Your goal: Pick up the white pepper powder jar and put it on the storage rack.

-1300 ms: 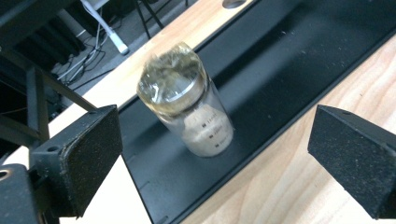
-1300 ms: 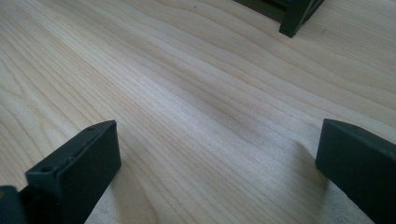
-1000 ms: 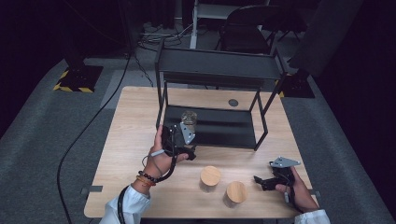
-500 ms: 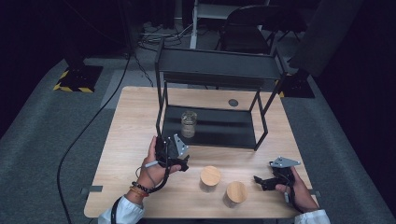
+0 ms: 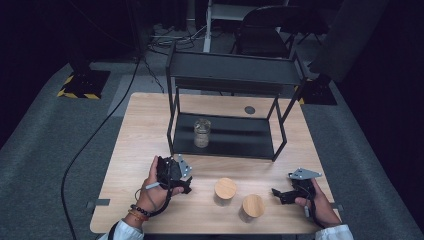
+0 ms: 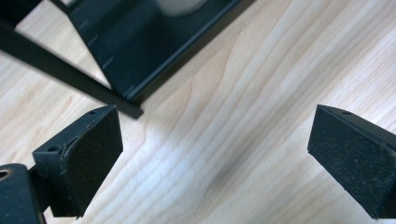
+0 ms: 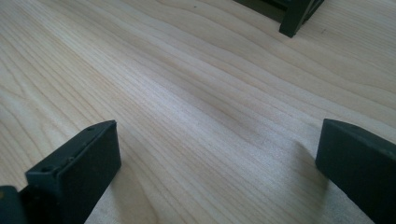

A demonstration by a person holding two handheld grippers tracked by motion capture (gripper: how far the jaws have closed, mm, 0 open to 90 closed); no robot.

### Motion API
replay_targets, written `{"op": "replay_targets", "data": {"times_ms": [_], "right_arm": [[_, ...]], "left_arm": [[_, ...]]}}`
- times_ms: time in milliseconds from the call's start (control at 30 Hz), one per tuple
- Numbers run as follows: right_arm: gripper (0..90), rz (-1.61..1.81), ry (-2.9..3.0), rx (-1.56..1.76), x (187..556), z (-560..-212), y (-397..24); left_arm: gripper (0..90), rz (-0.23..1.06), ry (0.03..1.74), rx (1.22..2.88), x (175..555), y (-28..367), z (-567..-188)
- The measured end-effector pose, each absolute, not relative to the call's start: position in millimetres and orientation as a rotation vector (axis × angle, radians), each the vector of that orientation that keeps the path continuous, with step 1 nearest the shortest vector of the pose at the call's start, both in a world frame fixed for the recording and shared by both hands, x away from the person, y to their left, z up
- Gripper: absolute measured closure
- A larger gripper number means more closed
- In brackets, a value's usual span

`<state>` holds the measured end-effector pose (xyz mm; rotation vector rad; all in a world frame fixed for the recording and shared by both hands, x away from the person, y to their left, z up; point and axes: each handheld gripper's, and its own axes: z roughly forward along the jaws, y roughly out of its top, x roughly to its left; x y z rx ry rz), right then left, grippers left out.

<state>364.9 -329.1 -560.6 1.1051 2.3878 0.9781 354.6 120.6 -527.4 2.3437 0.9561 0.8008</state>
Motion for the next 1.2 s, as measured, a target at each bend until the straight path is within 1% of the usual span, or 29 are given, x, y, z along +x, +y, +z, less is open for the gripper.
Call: {"op": "replay_targets", "data": {"times_ms": [833,1000,1200], "right_arm": [[0.0,0.978,2.386,1.107,364.6,-560.6,-329.1],[0.0,0.978,2.387,1.107,364.6,-560.6,-329.1],[0.0,0.978,2.387,1.107,364.6,-560.6,-329.1]], "left_arm": [[2.7,0.735,1.027,2.319,323.8,151.4,-546.4],[2.7,0.705,1.059,2.296,318.2,159.9,-551.0],[2.6,0.637,1.097,2.252,315.7,170.6,-553.8]]}}
